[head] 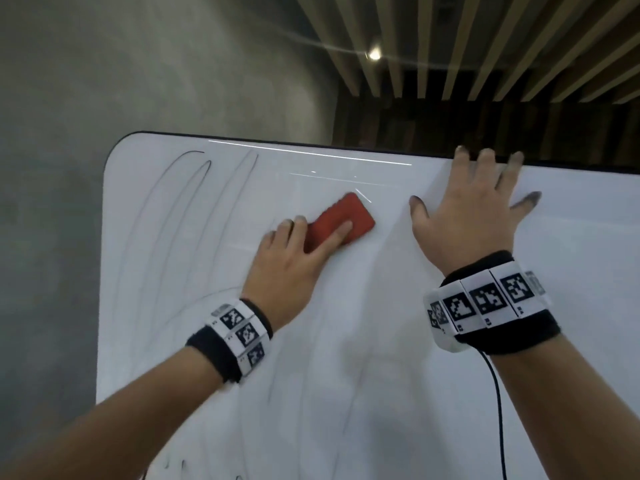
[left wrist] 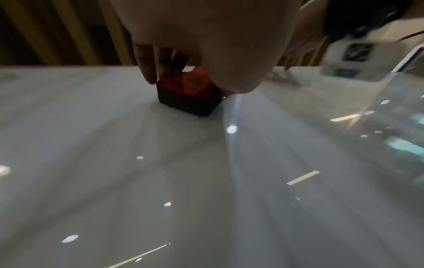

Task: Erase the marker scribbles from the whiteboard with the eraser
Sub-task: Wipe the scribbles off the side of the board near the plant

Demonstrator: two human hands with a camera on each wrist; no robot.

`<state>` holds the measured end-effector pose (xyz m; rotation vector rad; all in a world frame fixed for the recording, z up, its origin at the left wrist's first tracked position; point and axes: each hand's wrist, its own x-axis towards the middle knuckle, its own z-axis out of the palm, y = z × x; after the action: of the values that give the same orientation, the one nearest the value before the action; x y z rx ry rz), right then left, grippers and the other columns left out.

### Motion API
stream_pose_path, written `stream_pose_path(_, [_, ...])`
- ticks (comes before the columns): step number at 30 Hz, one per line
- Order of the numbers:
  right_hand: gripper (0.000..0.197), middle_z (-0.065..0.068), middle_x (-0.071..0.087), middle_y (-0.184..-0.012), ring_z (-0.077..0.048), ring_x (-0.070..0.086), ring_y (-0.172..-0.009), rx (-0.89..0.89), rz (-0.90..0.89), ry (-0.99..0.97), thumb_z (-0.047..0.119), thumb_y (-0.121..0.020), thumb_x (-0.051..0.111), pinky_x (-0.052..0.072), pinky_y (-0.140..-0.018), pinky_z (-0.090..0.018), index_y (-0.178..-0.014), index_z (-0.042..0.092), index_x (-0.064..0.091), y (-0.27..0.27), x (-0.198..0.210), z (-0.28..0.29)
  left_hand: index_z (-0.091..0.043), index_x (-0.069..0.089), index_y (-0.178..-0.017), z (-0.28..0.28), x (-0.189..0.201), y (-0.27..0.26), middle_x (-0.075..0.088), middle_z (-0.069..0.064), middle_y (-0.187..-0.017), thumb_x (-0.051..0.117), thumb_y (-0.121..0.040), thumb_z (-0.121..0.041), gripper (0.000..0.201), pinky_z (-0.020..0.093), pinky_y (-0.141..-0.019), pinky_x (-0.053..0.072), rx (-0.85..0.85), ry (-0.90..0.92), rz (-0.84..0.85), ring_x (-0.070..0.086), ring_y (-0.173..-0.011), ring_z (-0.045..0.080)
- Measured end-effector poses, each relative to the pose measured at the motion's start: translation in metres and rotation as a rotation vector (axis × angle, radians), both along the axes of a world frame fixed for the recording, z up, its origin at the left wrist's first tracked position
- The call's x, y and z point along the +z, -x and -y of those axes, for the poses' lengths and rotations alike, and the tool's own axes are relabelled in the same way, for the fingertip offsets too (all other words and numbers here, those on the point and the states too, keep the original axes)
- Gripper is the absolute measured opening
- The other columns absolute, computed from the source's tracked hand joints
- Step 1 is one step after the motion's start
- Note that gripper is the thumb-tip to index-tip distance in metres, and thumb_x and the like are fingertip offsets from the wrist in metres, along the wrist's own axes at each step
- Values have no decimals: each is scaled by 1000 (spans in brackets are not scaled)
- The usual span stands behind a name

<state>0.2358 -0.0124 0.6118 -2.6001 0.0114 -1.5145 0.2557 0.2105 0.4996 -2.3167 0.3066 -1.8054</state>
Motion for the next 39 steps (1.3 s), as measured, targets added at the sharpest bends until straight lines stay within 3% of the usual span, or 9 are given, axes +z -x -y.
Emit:
stream_pose_path(3, [80, -18, 25, -159, -50, 5, -151, 4, -69, 30, 53, -93, 55, 18, -113, -77, -157, 17, 23, 1, 9, -21, -29, 24, -160, -56, 57, -11, 53, 26, -115, 48, -102, -32, 63, 49, -77, 47, 73, 288, 5, 51, -96, 39])
stream_pose_path(8, [86, -15, 21, -163, -48, 7, -152, 0, -81, 103, 57, -94, 52, 17, -115, -74, -159, 14, 16, -1, 6, -60, -30, 6, -162, -130, 90, -24, 42, 32, -138, 39, -105, -33, 66, 55, -100, 41, 200, 1112, -200, 43, -124, 48])
stream_pose_path(14, [88, -12, 18, -167, -44, 8, -153, 126, 8, 208, 55, -91, 59, 8, -120, -69, -161, 25, 14, -15, 5, -97, -26, 21, -161, -65, 28, -14, 52, 20, -109, 39, -103, -33, 61, 44, -75, 46, 37, 340, -13, 48, -91, 34])
stream_pose_path(16, [86, -11, 19, -167, -44, 9, -154, 137, 15, 198, 55, -91, 59, 7, -119, -71, -160, 26, 17, -19, 4, -108, -32, 24, -160, -86, 32, -16, 53, 19, -111, 39, -103, -35, 59, 44, -74, 47, 38, 238, -13, 48, -92, 34])
stream_pose_path(22, [88, -11, 24, -164, -45, 8, -153, 121, 39, 150, 56, -91, 58, 8, -119, -70, -160, 18, 19, -20, -3, -124, -33, 10, -162, -164, 75, -26, 45, 28, -132, 40, -105, -30, 64, 52, -92, 44, 235, 926, -192, 46, -116, 44])
stream_pose_path(28, [85, -9, 21, -166, -39, 10, -155, 215, 95, 249, 50, -90, 59, 4, -121, -68, -159, 17, 22, -30, -5, -151, -29, 24, -160, -120, 34, -23, 53, 20, -109, 39, -103, -33, 59, 44, -75, 47, 33, 371, 12, 48, -89, 33])
stream_pose_path(30, [84, -10, 27, -164, -40, 14, -154, 226, 109, 253, 49, -90, 61, 4, -121, -67, -158, 16, 25, -33, -6, -152, -29, 24, -160, -160, 35, -29, 54, 24, -112, 41, -104, -32, 58, 49, -77, 49, 104, 494, 17, 52, -93, 38])
stream_pose_path(35, [82, -10, 31, -161, -40, 16, -153, 239, 134, 260, 48, -90, 60, 2, -121, -67, -158, 15, 27, -36, -11, -149, -39, 5, -161, -266, 11, -41, 40, 32, -146, 41, -105, -35, 67, 55, -111, 35, 271, 1294, -266, 43, -131, 51])
stream_pose_path(39, [83, -9, 25, -165, -40, 11, -154, 228, 126, 263, 47, -91, 59, 1, -120, -69, -159, 16, 25, -34, -10, -155, -31, 8, -162, -230, 11, -36, 45, 32, -134, 40, -106, -32, 64, 54, -100, 41, 267, 1121, -215, 48, -119, 48])
